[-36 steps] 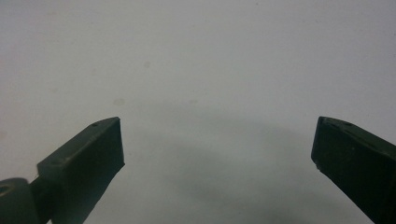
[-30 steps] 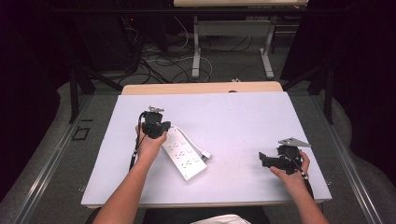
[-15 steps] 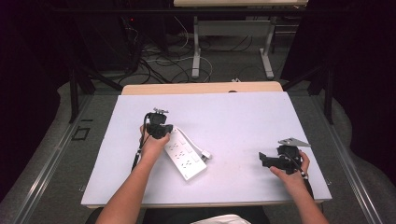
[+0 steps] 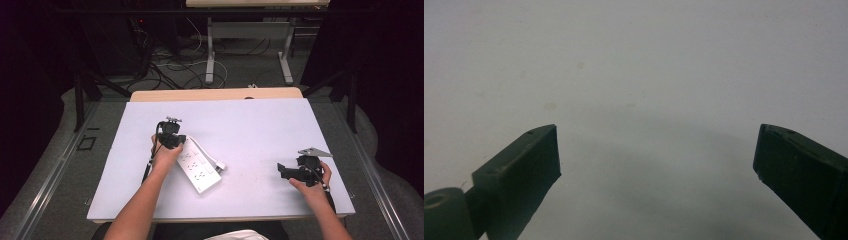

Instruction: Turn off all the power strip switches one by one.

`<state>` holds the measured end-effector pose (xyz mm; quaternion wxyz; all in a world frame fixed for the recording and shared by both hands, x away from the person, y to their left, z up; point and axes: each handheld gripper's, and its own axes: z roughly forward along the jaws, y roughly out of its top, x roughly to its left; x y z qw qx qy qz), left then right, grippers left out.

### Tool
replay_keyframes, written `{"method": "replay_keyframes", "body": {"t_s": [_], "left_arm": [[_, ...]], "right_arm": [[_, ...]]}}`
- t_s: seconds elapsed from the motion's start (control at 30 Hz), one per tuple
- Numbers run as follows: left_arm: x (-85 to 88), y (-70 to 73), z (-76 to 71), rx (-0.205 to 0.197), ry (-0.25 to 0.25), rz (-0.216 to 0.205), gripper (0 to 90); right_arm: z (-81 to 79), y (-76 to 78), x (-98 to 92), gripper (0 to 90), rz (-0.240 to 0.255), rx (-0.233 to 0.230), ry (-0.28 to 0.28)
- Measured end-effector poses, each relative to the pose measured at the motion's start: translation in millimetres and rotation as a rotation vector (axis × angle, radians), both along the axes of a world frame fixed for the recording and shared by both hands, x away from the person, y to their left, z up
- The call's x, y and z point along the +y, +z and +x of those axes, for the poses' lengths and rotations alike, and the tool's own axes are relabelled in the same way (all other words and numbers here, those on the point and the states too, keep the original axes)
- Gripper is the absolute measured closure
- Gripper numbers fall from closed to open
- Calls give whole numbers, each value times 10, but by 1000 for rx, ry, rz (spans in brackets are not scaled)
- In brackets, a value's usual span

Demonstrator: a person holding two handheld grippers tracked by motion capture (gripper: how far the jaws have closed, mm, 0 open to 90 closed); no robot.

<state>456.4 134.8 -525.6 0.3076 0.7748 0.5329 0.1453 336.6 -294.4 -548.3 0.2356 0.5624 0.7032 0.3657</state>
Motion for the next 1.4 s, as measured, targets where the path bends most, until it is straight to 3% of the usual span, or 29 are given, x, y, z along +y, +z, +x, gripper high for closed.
{"method": "replay_keyframes", "body": {"t_s": [0.13,0.47,0.53,0.67,0.8,1.4], "left_arm": [[-23,-4,-5,-18,-9,28,900],[-52,4,-8,-12,-18,54,900],[-60,14,2,-15,-41,88,900],[-96,28,17,-4,-48,117,900],[-93,36,34,12,-46,114,900],[-117,31,53,19,-67,140,900]], "right_arm": [[1,-1,1,44,1,1,1],[7,-6,-6,45,7,3,3],[8,-8,-6,45,8,5,2],[7,-9,-7,45,10,10,4],[8,-10,-8,46,13,9,4],[3,-4,-15,47,18,14,1]]}}
